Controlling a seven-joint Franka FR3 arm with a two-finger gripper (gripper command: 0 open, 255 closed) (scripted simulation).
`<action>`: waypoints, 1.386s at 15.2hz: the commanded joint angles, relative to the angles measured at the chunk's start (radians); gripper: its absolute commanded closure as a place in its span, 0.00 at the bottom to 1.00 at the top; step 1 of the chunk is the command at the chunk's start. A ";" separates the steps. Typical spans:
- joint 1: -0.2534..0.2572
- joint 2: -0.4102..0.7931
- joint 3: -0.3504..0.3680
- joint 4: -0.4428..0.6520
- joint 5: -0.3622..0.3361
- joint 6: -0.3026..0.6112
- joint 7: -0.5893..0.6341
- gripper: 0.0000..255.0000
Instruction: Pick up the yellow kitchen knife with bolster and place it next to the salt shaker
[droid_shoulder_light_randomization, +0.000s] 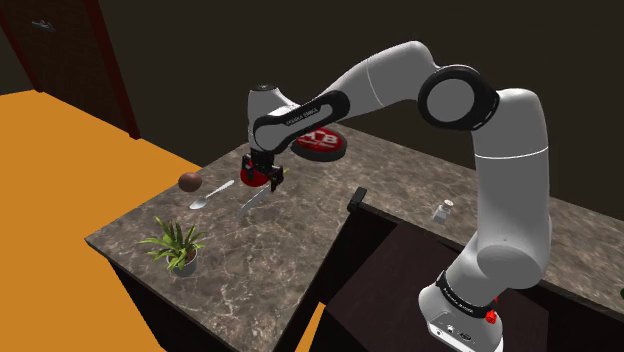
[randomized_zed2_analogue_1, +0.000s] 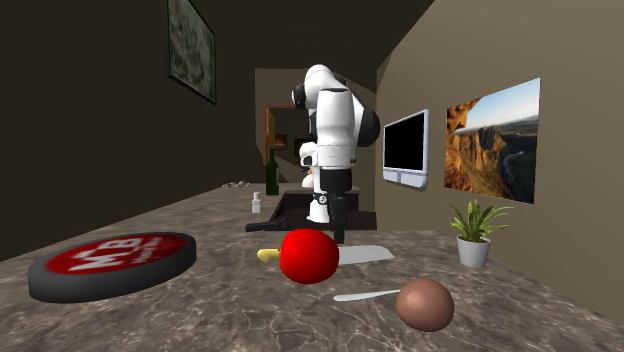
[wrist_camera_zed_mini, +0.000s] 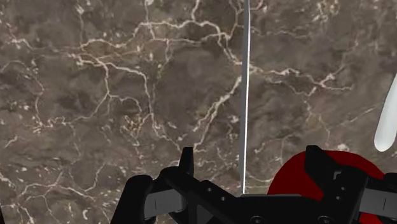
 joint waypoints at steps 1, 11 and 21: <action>0.003 0.021 -0.006 0.004 -0.005 0.019 0.008 0.00; 0.008 0.058 -0.013 -0.003 -0.016 0.062 0.015 0.00; 0.013 0.071 -0.013 0.017 -0.018 0.054 0.017 1.00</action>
